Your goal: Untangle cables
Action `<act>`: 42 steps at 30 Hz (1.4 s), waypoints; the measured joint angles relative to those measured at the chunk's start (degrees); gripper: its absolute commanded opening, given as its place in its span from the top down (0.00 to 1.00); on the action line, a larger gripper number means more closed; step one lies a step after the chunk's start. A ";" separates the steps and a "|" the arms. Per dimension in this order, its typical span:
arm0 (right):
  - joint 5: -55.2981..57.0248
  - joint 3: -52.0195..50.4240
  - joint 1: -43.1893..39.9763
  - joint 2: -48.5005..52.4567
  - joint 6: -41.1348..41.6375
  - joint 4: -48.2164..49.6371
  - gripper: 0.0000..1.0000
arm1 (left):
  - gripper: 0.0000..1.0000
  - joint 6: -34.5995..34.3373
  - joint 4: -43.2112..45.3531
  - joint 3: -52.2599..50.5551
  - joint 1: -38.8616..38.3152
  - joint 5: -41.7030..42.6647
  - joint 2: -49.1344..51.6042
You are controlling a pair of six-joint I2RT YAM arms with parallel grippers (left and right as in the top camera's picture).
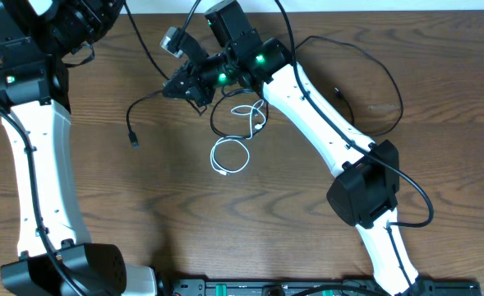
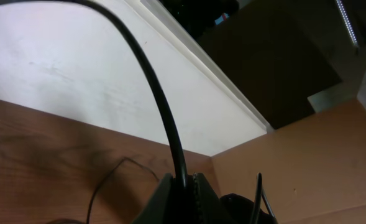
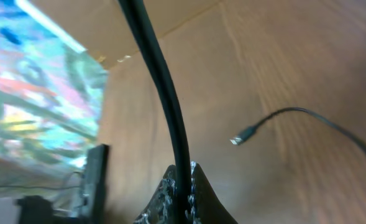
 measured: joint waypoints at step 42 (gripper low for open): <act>3.43 15.72 -64.19 -14.10 39.15 1.40 0.99 | 0.26 16.85 -18.32 0.00 0.00 -13.75 0.00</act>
